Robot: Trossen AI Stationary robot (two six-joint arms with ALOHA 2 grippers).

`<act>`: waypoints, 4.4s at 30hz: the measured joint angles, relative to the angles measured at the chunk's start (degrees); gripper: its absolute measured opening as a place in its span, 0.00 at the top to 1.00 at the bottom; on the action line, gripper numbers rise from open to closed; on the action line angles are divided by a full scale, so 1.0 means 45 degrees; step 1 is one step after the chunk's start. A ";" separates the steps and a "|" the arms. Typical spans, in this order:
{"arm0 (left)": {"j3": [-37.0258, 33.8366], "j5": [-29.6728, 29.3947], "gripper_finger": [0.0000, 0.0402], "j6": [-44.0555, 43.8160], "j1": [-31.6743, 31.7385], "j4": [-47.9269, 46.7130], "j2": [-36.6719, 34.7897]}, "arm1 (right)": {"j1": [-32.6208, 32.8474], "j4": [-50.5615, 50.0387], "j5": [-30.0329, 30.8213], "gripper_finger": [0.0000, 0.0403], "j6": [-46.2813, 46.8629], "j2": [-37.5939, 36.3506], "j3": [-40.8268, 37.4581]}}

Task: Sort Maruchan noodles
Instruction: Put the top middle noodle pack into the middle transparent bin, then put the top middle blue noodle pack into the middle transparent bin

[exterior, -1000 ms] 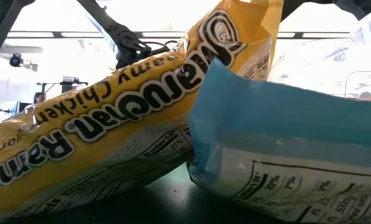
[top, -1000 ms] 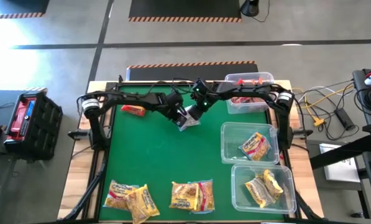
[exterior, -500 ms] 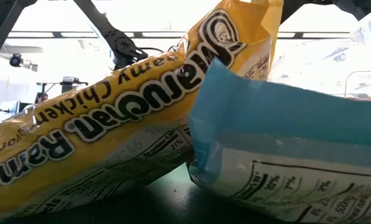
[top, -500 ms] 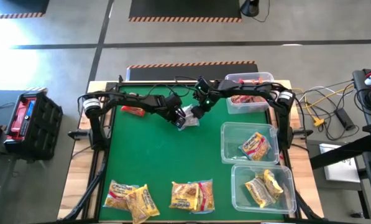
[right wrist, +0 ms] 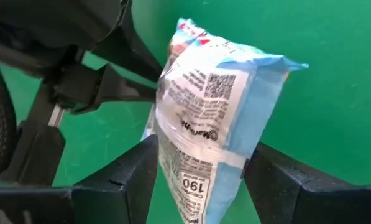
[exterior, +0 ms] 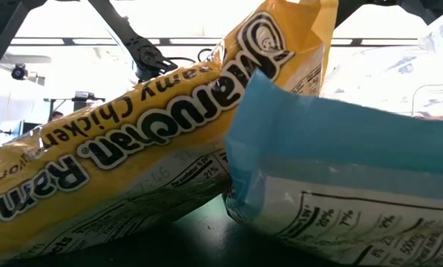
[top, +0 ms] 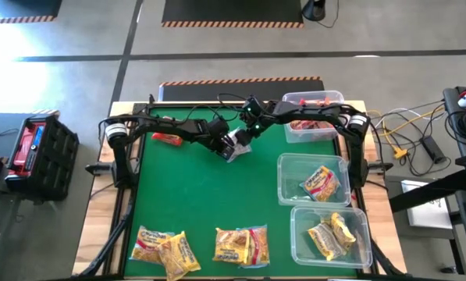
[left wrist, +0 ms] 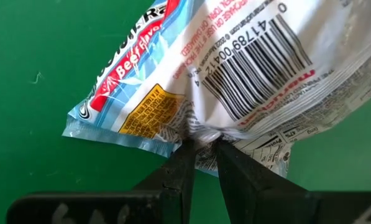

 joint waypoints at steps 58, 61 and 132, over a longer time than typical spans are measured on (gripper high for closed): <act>-0.0092 -0.0550 0.89 -0.1752 -0.0117 0.1677 -0.0939 | 0.0695 0.0790 0.0268 0.87 0.1318 -0.0198 -0.0736; -0.0084 -0.0606 0.89 -0.1687 -0.0102 0.1763 -0.1288 | 0.0699 0.0515 0.0233 0.87 0.1217 -0.0315 -0.0633; 0.0756 -0.0243 0.90 -0.1388 0.0288 0.3619 -0.0413 | 0.0662 -0.2224 0.3379 0.63 0.4649 -0.1962 -0.0695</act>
